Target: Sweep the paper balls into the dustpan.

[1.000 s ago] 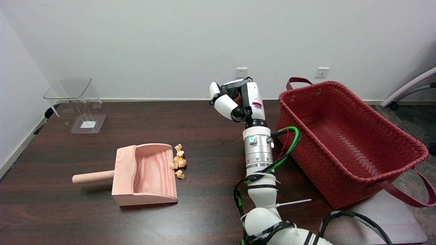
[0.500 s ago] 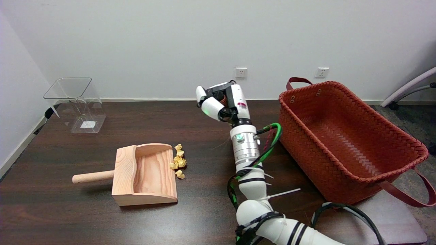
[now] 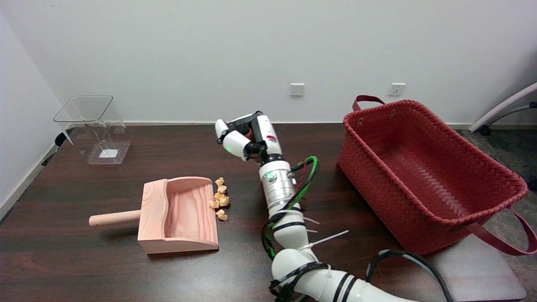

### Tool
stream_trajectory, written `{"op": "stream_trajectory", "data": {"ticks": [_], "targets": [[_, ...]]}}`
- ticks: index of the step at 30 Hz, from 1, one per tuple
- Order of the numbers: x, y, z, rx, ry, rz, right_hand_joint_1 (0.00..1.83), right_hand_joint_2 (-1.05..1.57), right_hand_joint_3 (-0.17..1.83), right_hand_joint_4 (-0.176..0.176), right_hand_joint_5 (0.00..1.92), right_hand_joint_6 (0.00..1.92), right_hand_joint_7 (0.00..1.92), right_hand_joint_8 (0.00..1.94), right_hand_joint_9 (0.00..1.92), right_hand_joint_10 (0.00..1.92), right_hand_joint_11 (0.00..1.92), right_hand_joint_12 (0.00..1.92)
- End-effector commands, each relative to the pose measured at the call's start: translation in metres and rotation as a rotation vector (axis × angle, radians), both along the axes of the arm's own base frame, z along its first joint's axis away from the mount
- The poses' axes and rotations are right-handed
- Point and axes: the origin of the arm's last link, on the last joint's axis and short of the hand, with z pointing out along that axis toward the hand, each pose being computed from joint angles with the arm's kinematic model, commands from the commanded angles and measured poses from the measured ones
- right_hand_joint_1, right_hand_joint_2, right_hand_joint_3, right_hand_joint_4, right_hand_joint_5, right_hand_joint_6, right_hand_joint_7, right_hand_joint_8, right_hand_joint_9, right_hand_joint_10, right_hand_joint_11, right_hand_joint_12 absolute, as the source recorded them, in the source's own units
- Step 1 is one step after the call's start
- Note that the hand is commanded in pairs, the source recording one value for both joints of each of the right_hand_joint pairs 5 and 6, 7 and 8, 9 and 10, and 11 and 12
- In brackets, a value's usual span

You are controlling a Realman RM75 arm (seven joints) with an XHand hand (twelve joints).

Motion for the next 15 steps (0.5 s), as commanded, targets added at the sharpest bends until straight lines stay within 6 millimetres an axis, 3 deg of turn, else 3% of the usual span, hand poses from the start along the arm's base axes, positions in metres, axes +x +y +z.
{"op": "stream_trajectory", "data": {"ticks": [1,15], "targets": [[-0.008,-0.012,-0.063,0.100,-0.060,-0.074,0.87,1.57,1.28,0.000,1.92,1.92,1.92,1.92,1.92,1.92,1.92,1.92],[0.006,-0.021,-0.116,0.239,-0.142,-0.111,0.78,1.57,1.02,0.000,1.92,1.92,1.92,1.92,1.92,1.92,1.92,1.92]]}}
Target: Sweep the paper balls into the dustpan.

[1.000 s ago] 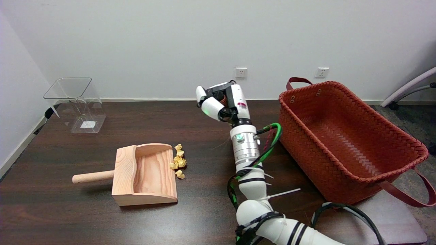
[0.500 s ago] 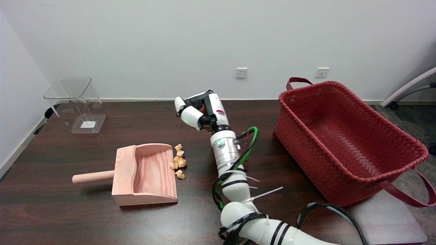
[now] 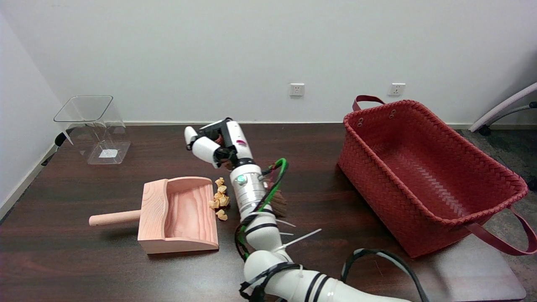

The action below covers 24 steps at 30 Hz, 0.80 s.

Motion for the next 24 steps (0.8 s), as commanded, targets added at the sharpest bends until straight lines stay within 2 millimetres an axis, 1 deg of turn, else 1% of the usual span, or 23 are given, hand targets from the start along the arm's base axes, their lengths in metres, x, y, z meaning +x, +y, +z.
{"op": "stream_trajectory", "data": {"ticks": [1,3,6,11,15,17,19,24], "targets": [[0.010,-0.007,-0.067,0.160,-0.108,-0.058,0.76,1.57,0.96,0.000,1.92,1.92,1.92,1.92,1.92,1.92,1.92,1.92],[0.011,-0.005,-0.073,0.170,-0.135,-0.059,0.75,1.57,0.91,0.000,1.92,1.92,1.92,1.92,1.92,1.92,1.92,1.92],[0.013,-0.001,-0.076,0.179,-0.192,-0.054,0.73,1.57,0.82,0.000,1.92,1.92,1.92,1.92,1.92,1.92,1.92,1.92],[0.017,0.007,-0.087,0.212,-0.338,-0.046,0.70,1.57,0.72,0.000,1.92,1.92,1.92,1.92,1.92,1.92,1.92,1.92],[0.030,0.011,-0.096,0.227,-0.343,-0.007,0.68,1.57,0.64,0.000,1.92,1.92,1.92,1.92,1.92,1.92,1.92,1.92],[0.040,0.012,-0.099,0.238,-0.348,0.022,0.67,1.57,0.60,0.000,1.92,1.92,1.92,1.92,1.92,1.92,1.92,1.92],[0.049,0.012,-0.099,0.241,-0.354,0.045,0.67,1.57,0.57,0.000,1.92,1.92,1.92,1.92,1.92,1.92,1.92,1.92],[0.064,0.010,-0.095,0.224,-0.382,0.093,0.66,1.57,0.49,0.000,1.92,1.92,1.92,1.92,1.92,1.92,1.92,1.92]]}}
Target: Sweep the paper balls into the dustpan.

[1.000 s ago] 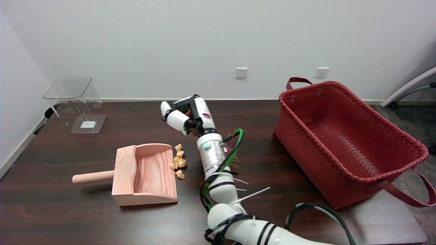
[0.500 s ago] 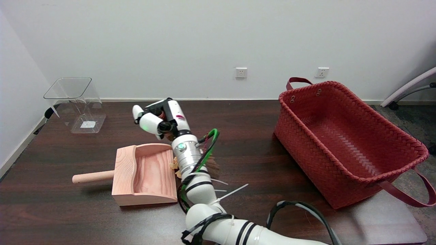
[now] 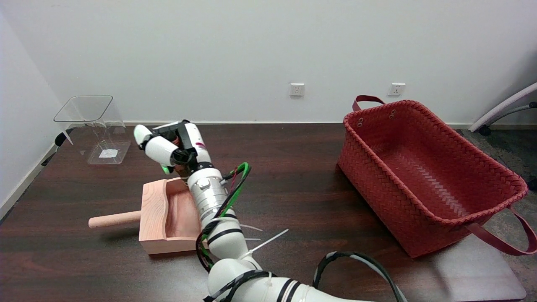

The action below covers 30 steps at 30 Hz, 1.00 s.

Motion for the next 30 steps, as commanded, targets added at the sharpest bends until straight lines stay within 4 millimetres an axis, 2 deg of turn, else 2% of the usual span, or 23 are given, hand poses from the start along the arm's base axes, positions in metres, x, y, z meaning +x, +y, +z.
{"op": "stream_trajectory", "data": {"ticks": [1,7,15,21,27,30], "targets": [[0.047,0.007,-0.020,0.027,-0.165,0.108,0.66,1.57,0.48,0.000,1.92,1.92,1.92,1.92,1.92,1.92,1.92,1.92],[0.066,0.009,-0.014,-0.008,-0.185,0.168,0.66,1.57,0.43,0.000,1.92,1.92,1.92,1.92,1.92,1.92,1.92,1.92],[0.086,0.019,-0.008,-0.071,-0.084,0.212,0.68,1.57,0.34,0.000,1.92,1.92,1.92,1.92,1.92,1.92,1.92,1.92],[0.097,0.025,0.000,-0.128,0.006,0.232,0.78,1.57,0.29,0.000,1.92,1.92,1.92,1.92,1.92,1.92,1.92,1.92],[0.096,0.035,0.019,-0.213,0.104,0.232,0.86,1.57,0.42,0.000,1.92,1.92,1.92,1.92,1.92,1.92,1.92,1.92],[0.095,0.037,0.030,-0.233,0.122,0.243,0.90,1.57,0.57,0.000,1.92,1.92,1.92,1.92,1.92,1.92,1.92,1.92]]}}
